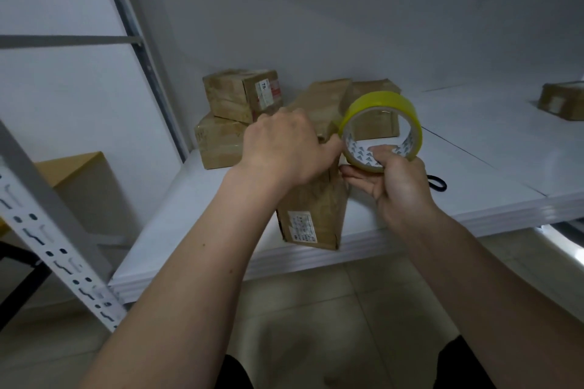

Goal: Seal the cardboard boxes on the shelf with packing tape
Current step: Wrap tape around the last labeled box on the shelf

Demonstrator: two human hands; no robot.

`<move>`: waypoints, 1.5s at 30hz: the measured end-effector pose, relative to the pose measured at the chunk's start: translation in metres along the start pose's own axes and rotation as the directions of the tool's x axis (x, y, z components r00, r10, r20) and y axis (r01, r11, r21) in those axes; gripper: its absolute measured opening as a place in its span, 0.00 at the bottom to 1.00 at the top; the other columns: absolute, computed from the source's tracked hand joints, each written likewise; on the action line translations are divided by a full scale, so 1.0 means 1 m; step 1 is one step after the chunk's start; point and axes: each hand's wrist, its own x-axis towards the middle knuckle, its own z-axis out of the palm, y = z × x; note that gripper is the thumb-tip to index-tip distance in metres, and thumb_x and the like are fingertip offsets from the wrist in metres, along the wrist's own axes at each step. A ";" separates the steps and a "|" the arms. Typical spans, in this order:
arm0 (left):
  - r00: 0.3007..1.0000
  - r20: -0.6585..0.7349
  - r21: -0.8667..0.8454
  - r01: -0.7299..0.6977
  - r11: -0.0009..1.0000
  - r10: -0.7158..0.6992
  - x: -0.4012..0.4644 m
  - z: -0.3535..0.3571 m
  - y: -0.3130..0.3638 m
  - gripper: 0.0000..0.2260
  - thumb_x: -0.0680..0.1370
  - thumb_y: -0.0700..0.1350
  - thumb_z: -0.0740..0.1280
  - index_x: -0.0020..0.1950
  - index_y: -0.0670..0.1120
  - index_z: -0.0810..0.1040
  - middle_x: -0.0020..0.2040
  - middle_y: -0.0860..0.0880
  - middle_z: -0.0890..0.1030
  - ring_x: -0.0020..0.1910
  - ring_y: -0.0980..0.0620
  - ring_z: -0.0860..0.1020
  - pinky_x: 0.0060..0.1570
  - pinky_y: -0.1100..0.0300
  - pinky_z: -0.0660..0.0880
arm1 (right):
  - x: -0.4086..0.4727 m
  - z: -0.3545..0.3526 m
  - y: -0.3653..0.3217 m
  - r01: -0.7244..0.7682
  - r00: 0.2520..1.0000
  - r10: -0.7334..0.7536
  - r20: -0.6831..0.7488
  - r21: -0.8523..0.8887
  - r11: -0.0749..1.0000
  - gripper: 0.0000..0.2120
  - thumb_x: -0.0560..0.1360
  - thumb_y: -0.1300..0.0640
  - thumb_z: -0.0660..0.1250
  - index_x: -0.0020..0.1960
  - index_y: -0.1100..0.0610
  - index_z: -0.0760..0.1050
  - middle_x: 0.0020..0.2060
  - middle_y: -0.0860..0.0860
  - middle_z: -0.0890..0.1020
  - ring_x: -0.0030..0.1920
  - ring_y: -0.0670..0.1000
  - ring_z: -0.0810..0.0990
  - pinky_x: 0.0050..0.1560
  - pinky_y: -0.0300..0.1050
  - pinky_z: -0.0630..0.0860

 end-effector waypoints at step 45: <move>0.548 0.523 -0.850 0.384 -0.360 -0.652 -0.064 0.068 0.016 0.18 0.78 0.53 0.67 0.68 0.55 0.75 0.60 0.52 0.62 0.62 0.46 0.72 0.65 0.49 0.70 | 0.020 0.023 -0.009 0.160 0.965 -0.260 0.045 -0.883 0.442 0.14 0.77 0.48 0.61 0.54 0.55 0.78 0.57 0.56 0.78 0.62 0.61 0.71 0.58 0.55 0.73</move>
